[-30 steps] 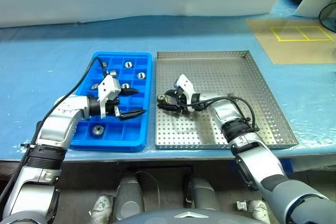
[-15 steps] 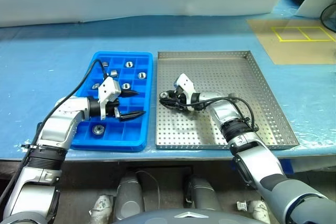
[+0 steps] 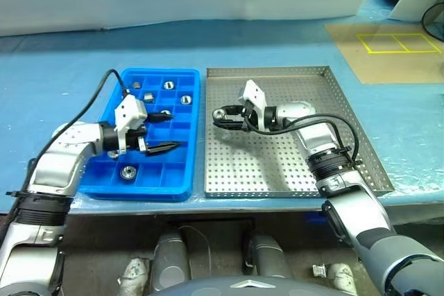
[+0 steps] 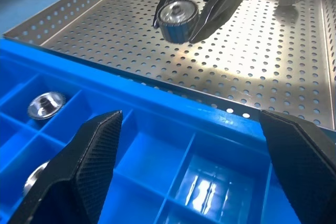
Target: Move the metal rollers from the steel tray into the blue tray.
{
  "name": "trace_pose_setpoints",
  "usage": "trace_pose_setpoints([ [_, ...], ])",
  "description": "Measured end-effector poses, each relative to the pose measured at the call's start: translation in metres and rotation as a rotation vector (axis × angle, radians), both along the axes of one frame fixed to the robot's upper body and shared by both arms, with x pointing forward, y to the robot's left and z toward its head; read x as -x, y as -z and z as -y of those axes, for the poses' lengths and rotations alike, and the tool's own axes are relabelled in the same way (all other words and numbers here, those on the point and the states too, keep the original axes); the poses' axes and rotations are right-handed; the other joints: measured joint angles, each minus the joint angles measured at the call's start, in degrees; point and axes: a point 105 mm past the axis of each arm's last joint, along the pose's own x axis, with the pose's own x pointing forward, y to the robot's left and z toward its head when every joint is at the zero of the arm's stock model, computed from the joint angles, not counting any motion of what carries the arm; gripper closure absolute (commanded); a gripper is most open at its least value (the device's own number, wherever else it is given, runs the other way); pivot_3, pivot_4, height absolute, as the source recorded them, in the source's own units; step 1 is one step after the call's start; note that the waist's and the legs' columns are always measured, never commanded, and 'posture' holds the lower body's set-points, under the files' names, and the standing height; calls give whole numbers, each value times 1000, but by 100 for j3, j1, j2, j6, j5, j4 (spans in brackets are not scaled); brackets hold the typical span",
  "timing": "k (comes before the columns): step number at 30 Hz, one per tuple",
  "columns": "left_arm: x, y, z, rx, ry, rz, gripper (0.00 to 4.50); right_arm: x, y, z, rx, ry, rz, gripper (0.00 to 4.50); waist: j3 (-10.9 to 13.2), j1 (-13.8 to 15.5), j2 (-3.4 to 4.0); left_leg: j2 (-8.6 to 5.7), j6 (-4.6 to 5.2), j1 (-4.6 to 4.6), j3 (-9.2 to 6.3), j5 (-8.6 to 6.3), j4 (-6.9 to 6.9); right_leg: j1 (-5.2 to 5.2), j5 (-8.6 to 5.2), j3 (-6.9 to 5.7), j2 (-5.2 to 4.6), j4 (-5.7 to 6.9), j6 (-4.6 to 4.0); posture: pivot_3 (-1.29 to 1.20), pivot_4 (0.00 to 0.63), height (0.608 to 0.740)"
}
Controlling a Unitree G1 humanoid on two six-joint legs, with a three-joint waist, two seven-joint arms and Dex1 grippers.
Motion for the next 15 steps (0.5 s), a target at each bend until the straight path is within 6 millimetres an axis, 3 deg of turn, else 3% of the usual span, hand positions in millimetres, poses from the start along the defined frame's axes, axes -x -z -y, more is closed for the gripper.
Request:
trace_pose_setpoints([
  [5, 14, -4, -19, -15, -66, 11, 111, 19, -23, -43, -70, -150, 28, 2849, 1, 25, -2, 1, 0, -3, 0, 0, -7, -2, -4, -4, -1, -2, -5, 113, 150, 740],
  [9, 28, -5, -36, -29, -147, 5, 111, 33, -17, -68, -76, -247, -1, 2849, 2, 117, -4, 1, -1, -11, -4, -1, -11, -6, -6, -10, -2, -8, -5, 197, 150, 740],
  [15, 54, -4, -51, -35, -256, -11, 111, 38, -6, -91, -74, -323, -36, 2849, 5, 308, -7, 2, -1, -14, -11, -2, -16, -8, -12, -14, -4, -9, 3, 336, 150, 740],
])
